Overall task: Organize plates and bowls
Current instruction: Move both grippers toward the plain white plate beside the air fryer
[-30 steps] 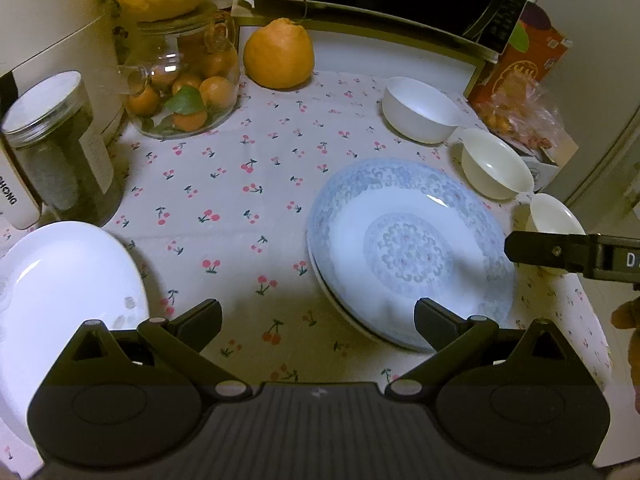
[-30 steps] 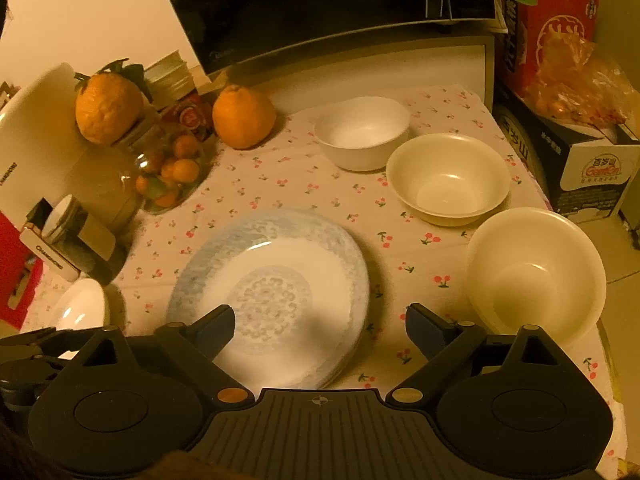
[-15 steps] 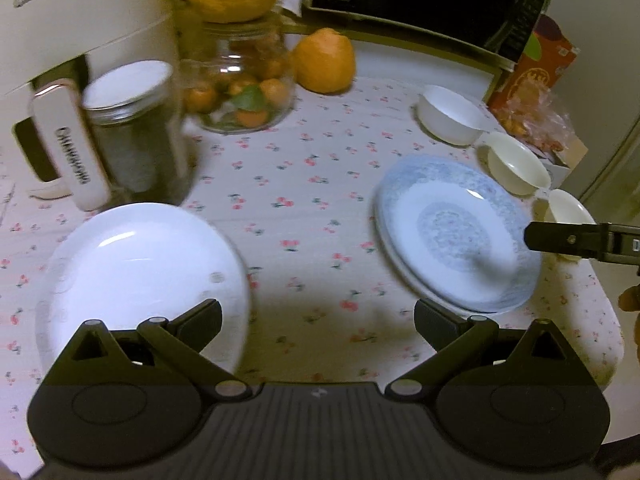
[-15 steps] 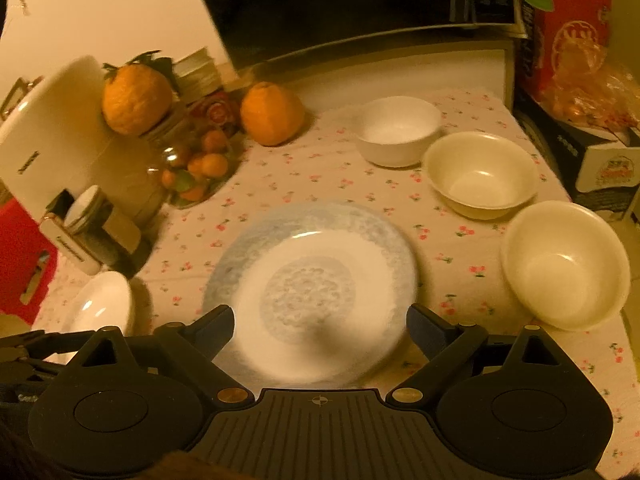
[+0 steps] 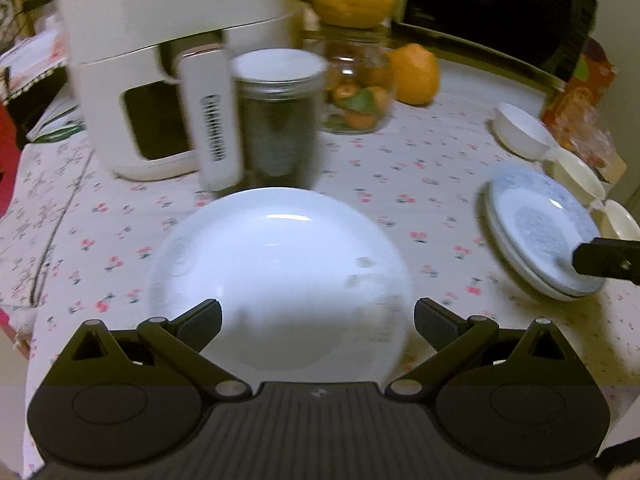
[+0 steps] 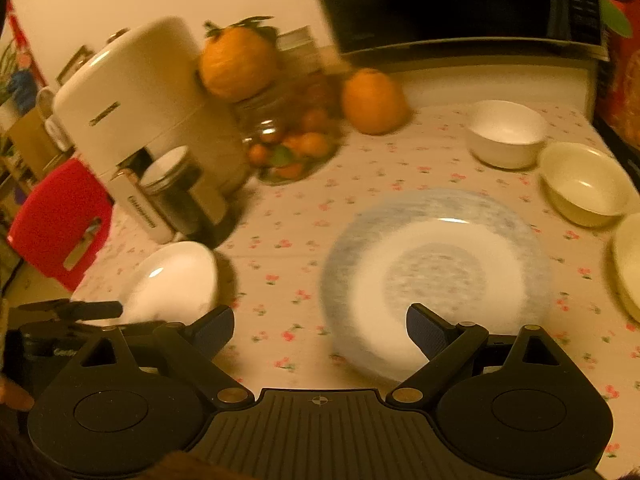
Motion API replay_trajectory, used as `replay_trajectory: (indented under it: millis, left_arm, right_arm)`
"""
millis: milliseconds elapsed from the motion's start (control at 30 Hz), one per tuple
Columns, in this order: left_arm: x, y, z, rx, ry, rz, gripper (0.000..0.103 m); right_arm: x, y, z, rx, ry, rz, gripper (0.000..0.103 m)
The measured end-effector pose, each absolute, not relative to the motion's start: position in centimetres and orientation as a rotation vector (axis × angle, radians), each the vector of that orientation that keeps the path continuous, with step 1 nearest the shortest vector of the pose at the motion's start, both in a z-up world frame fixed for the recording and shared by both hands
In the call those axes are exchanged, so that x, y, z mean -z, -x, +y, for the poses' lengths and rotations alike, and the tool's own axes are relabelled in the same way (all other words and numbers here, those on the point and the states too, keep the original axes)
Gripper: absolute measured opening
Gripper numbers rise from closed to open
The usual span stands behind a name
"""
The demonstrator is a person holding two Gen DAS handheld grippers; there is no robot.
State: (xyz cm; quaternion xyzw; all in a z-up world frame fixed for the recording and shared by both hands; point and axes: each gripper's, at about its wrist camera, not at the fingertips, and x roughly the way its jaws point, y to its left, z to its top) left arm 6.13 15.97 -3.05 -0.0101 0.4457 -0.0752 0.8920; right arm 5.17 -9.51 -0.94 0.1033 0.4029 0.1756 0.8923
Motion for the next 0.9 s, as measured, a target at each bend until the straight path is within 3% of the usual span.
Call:
replay_trajectory:
  millis: [500,900]
  left_arm:
    - [5.3,-6.9,21.0,0.125,-0.004,0.858,0.103]
    - [6.7,-7.3,23.0,0.179,0.086,0.822,0.098]
  right_arm:
    - [2.9,-6.2,-2.1,-0.473,-0.139,0.842,0.095]
    - [5.5,-8.7,0.8,-0.453,-0.281,0.908,0.095]
